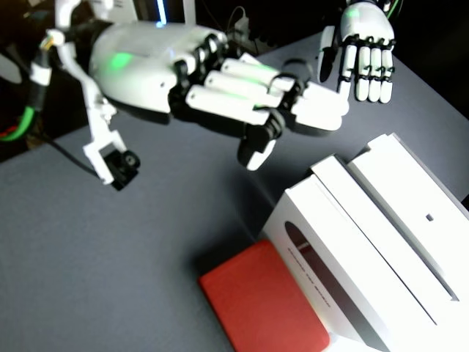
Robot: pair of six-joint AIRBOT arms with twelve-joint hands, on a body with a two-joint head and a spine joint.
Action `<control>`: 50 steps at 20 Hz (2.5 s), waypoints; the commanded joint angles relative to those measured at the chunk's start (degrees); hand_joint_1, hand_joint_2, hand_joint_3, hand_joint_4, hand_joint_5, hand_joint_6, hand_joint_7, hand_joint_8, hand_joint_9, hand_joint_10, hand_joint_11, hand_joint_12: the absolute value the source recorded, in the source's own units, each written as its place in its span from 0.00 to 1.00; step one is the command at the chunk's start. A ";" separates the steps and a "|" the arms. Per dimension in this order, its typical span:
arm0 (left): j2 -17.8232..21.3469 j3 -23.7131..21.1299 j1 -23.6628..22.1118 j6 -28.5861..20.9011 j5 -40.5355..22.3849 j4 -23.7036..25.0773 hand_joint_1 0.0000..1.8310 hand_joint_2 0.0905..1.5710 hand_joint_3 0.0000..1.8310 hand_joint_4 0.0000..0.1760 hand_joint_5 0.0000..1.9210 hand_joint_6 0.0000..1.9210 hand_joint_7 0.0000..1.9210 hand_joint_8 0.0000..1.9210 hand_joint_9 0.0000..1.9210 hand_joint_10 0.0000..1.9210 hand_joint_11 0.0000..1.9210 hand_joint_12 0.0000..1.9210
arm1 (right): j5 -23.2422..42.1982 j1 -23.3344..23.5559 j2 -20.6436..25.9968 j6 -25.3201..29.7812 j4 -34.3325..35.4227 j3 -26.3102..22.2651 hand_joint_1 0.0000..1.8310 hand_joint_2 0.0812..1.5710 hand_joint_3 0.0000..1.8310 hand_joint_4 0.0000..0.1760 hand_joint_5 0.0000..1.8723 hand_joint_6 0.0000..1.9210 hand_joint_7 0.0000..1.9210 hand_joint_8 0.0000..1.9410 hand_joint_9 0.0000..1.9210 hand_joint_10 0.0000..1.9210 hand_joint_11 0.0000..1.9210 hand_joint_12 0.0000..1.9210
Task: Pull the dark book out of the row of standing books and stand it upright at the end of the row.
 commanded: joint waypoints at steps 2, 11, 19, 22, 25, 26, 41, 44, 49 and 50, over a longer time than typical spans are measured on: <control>-0.07 -0.02 -0.61 0.22 -7.23 -0.35 0.29 0.87 0.00 0.00 0.13 0.00 0.02 0.00 0.01 0.00 0.00 0.00 | 4.28 1.73 -0.85 -0.84 1.09 1.36 0.14 0.81 0.02 0.00 0.30 0.05 0.03 0.01 0.00 0.00 0.00 1.00; -0.56 0.18 -0.62 0.22 -7.11 -0.36 0.31 0.87 0.00 0.00 0.13 0.00 0.01 0.00 0.00 0.00 0.00 0.00 | -2.37 5.85 -5.09 -5.17 4.59 5.27 0.15 0.81 0.00 0.00 0.06 0.45 0.00 0.00 0.00 0.00 0.00 1.00; -0.62 0.19 -0.63 0.21 -7.20 -0.39 0.31 0.87 0.00 0.00 0.15 0.00 0.03 0.00 0.02 0.00 0.01 0.01 | -3.65 6.73 -6.59 -5.17 3.67 5.61 0.10 0.79 0.00 0.00 0.14 0.30 0.00 0.00 0.00 0.00 0.00 1.00; -0.61 0.17 -0.62 0.21 -7.38 -0.49 0.30 0.87 0.00 0.00 0.14 0.00 0.03 0.00 0.01 0.00 0.00 0.01 | -4.95 6.72 -6.78 -5.17 3.15 5.67 0.13 0.79 0.00 0.00 0.17 0.28 0.03 0.01 0.00 0.00 0.00 1.00; -0.59 0.14 -0.55 0.21 -7.50 -0.64 0.33 0.86 0.00 0.00 0.15 0.00 0.03 0.00 0.02 0.00 0.00 0.05 | -5.46 6.72 -6.77 -5.18 2.98 5.72 0.12 0.80 0.00 0.00 0.19 0.25 0.03 0.01 0.00 0.00 0.00 1.00; -0.59 0.13 -0.47 0.21 -7.55 -0.67 0.32 0.86 0.00 0.00 0.15 0.00 0.03 0.00 0.02 0.00 0.00 0.05 | -5.45 6.72 -6.77 -5.18 3.15 5.79 0.10 0.80 0.00 0.00 0.18 0.24 0.02 0.00 0.00 0.00 0.00 1.00; -0.59 0.17 -0.24 0.21 -7.68 -0.78 0.34 0.85 0.00 0.00 0.15 0.00 0.03 0.00 0.02 0.00 0.00 0.08 | -4.17 6.61 -6.29 -5.17 4.77 5.40 0.12 0.82 0.00 0.00 0.06 0.26 0.00 0.00 0.00 0.00 0.00 1.00; -0.58 0.15 -0.21 0.21 -7.71 -0.83 0.34 0.85 0.00 0.00 0.15 0.00 0.03 0.00 0.02 0.00 0.00 0.12 | -4.17 6.06 -5.91 -5.18 5.24 5.28 0.13 0.82 0.00 0.00 0.08 0.28 0.00 0.00 0.00 0.00 0.00 1.00; -0.55 0.10 -0.11 0.21 -7.92 -1.01 0.35 0.85 0.00 0.00 0.15 0.00 0.03 0.00 0.02 0.00 0.00 0.09 | -4.18 5.73 -5.63 -5.18 5.63 5.17 0.13 0.82 0.00 0.00 0.17 0.24 0.04 0.01 0.00 0.00 0.00 1.00; -0.57 0.11 -0.12 0.21 -7.91 -1.01 0.35 0.85 0.00 0.00 0.15 0.00 0.03 0.00 0.03 0.00 0.00 0.10 | -4.19 5.71 -5.67 -5.18 5.62 5.14 0.14 0.82 0.00 0.00 0.19 0.22 0.04 0.00 0.00 0.00 0.00 1.00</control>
